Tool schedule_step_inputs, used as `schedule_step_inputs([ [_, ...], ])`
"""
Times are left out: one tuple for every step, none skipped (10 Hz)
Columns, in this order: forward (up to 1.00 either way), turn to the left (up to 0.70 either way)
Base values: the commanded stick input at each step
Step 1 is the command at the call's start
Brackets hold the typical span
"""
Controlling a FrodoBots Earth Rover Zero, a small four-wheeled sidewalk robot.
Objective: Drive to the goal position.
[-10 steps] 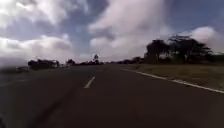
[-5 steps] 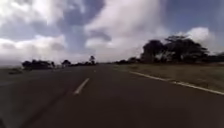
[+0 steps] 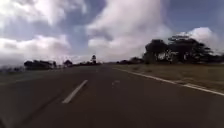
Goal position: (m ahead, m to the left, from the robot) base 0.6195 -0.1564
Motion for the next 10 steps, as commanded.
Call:
schedule_step_inputs([
  [1.00, 0.00],
  [1.00, 0.00],
  [1.00, 0.00],
  [1.00, 0.00],
  [1.00, 0.00],
  [1.00, 0.00],
  [1.00, 0.00],
  [1.00, 0.00],
  [1.00, 0.00],
  [1.00, 0.00],
])
